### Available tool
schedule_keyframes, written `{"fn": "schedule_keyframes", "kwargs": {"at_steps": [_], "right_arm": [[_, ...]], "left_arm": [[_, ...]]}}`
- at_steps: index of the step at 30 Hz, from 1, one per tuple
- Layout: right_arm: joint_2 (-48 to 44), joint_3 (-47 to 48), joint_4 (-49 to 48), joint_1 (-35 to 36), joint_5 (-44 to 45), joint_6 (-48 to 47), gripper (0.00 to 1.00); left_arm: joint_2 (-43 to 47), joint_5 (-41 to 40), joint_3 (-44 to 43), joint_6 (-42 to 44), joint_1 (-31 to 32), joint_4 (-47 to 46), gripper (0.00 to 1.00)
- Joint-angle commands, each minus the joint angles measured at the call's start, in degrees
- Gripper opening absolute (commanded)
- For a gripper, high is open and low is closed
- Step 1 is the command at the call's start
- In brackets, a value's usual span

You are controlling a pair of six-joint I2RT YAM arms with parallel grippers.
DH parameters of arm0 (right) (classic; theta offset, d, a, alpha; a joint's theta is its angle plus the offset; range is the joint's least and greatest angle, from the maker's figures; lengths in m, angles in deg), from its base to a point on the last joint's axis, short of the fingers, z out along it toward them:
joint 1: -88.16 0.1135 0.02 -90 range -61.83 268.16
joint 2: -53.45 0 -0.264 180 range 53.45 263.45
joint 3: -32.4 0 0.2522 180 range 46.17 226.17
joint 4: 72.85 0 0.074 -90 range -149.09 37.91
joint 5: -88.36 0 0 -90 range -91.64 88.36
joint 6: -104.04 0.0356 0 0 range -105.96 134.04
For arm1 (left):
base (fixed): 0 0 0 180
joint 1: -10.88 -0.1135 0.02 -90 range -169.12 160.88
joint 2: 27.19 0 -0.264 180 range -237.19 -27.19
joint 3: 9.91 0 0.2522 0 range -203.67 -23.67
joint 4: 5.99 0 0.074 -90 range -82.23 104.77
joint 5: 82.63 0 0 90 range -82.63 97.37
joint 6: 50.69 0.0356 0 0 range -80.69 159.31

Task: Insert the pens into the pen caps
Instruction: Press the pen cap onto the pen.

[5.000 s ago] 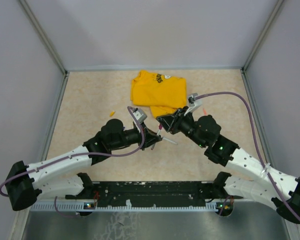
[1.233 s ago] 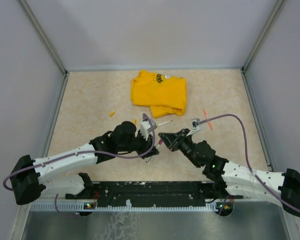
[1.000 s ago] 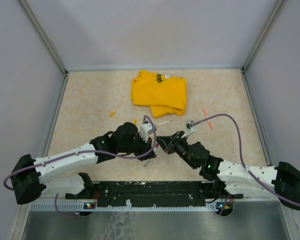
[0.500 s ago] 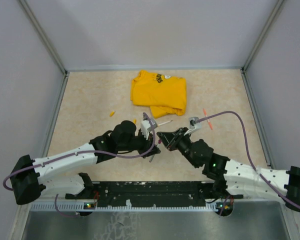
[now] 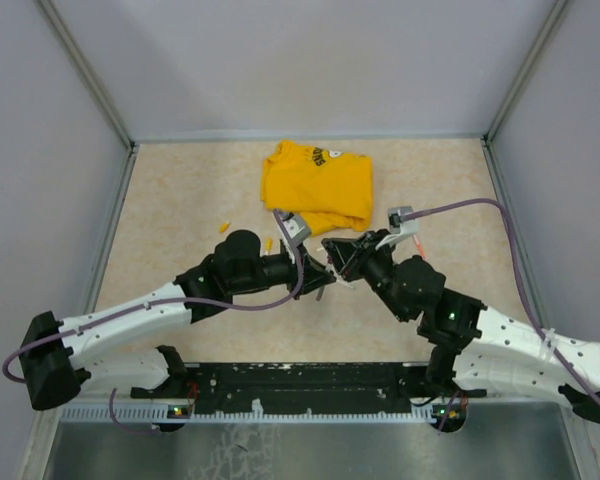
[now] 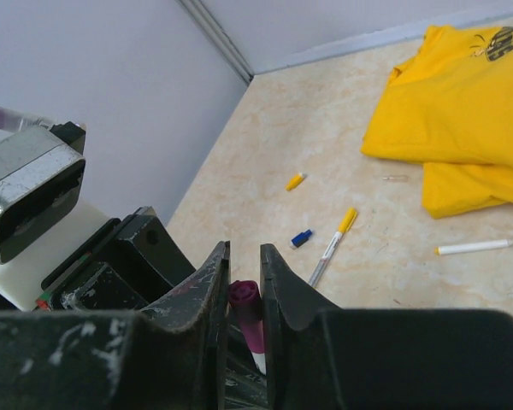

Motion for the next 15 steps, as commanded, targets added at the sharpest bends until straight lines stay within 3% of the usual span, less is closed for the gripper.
{"fn": "schedule_keyframes", "kwargs": {"at_steps": [1,15], "right_arm": [[2.1,5.2,11.4,2.7,-5.2,-4.8,0.18],[-0.4,8.3,4.1,2.1,-1.0,-13.6,0.27]], "left_arm": [[2.1,-7.4,-4.4,0.2,-1.9,-15.4,0.0],[0.5,-3.9,-1.8,0.6,-1.9,-8.2,0.0]]}}
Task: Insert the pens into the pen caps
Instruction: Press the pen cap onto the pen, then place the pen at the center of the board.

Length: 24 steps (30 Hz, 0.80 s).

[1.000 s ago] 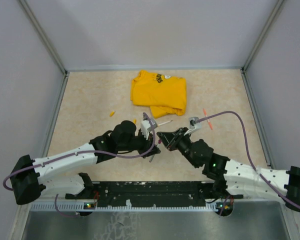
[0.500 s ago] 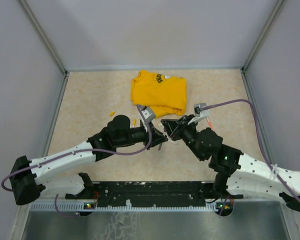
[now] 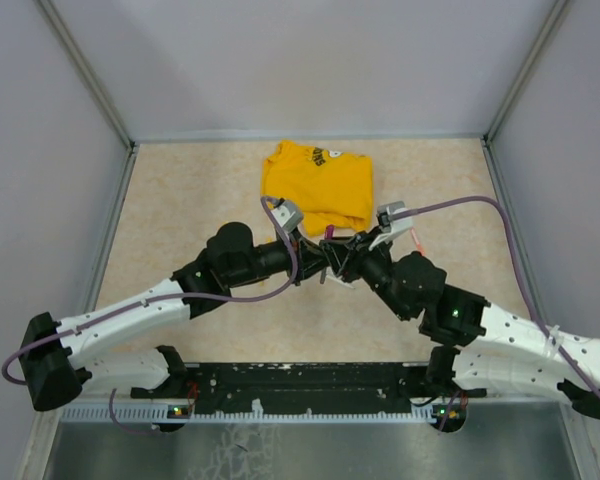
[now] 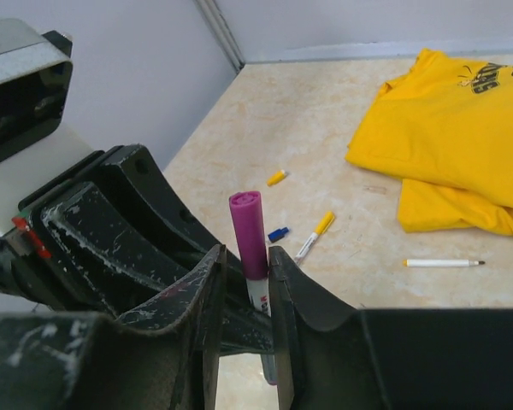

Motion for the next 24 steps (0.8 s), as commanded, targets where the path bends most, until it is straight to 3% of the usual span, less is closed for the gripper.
{"fn": "schedule_keyframes", "kwargs": {"at_steps": [1,9,16,24], "right_arm": [[-2.4,1.4,-1.3,0.9,-0.4,-4.1,0.28],[-6.6,-2.8,0.4,1.0,-2.3,-4.8,0.42],[-11.4,-10.1,1.1,1.0,-0.3,0.1,0.43],[-10.6,-13.9,0.9,0.9,-0.9,3.1,0.43]], "left_arm": [[0.9,-2.8,0.7,0.2,-0.6,-3.0,0.0],[0.2,-7.8,0.2,0.1,-0.6,2.6,0.0],[-1.6,-16.2,-0.5,-1.0,-0.6,11.5,0.0],[-5.5,-29.8,-1.0,-7.2,-1.6,22.9,0.0]]}}
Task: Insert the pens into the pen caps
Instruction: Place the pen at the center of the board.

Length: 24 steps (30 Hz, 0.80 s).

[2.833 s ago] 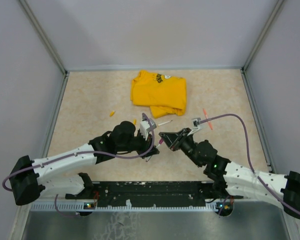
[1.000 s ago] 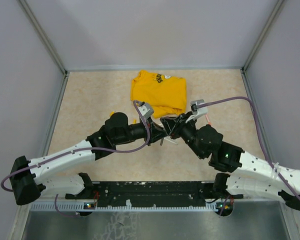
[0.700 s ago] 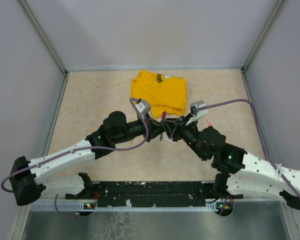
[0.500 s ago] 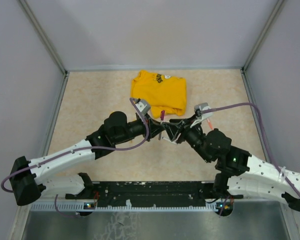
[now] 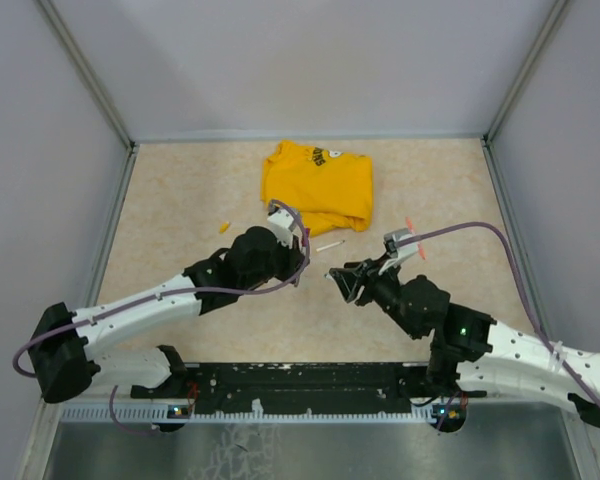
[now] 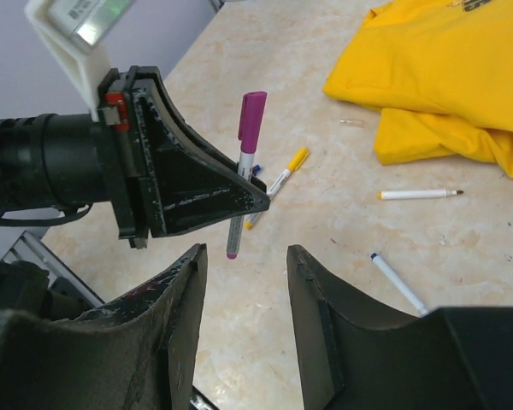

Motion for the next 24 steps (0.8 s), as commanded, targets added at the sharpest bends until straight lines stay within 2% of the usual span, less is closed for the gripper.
{"fn": "schedule_keyframes", "kwargs": {"at_steps": [1,10,14,18,24], "right_arm": [[0.8,-0.8,-1.9,0.5,0.3,1.8,0.43],[3.7,-1.1,-1.9,0.5,-0.3,2.9,0.43],[3.7,-1.6,-1.9,0.5,0.0,3.3,0.43],[3.0,-2.4,-2.1,0.5,0.2,3.3,0.43],[2.2,-2.8,-0.8,0.5,2.4,4.5,0.43]], "left_arm": [[-3.1,-9.0,-1.9,-4.3,-1.3,8.3,0.0],[-12.5,-12.4,-8.8,-5.3,-4.4,17.7,0.0],[-16.4,-10.3,-11.9,-5.6,-8.5,21.3,0.0],[-18.6,-5.5,-12.6,-4.9,-13.1,20.6,0.0],[-25.4,-2.7,-16.4,-4.1,-15.2,23.4,0.0]]}}
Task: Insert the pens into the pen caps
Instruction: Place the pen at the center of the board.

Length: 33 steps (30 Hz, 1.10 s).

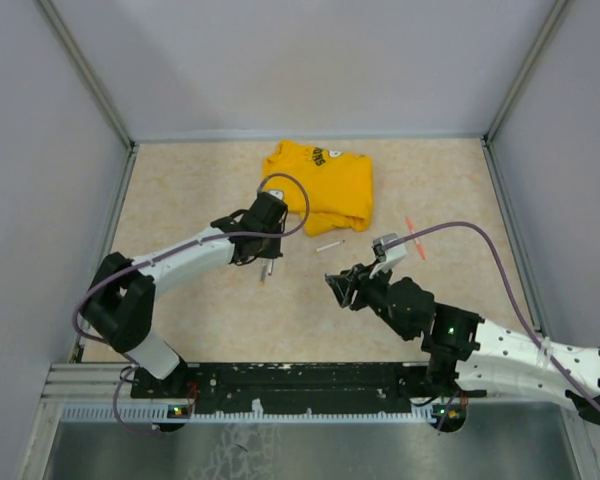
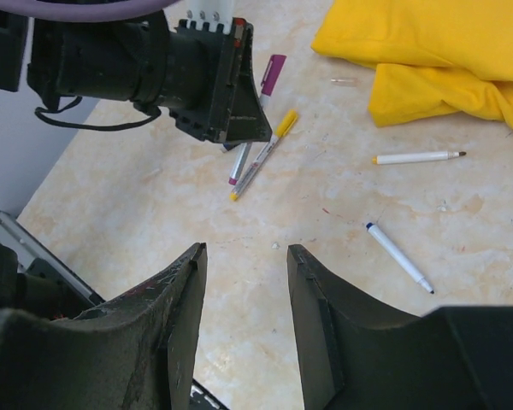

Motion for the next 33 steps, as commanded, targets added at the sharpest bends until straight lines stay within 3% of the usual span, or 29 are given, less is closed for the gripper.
{"fn": "schedule_keyframes", "kwargs": {"at_steps": [1,19,33], "right_arm": [[-1.1,0.2,-0.4,0.5,3.3,1.6,0.43],[-1.6,-0.1,2.1,0.5,4.3,3.6,0.43],[-1.7,-0.3,2.5,0.5,4.3,4.1,0.43]], "left_arm": [[-5.1,3.5,-4.2,0.6,-0.2,3.1,0.0],[-13.7,3.7,-8.0,-1.7,-0.4,4.6,0.0],[-16.0,3.3,-7.5,-2.4,-0.4,4.9,0.13]]}}
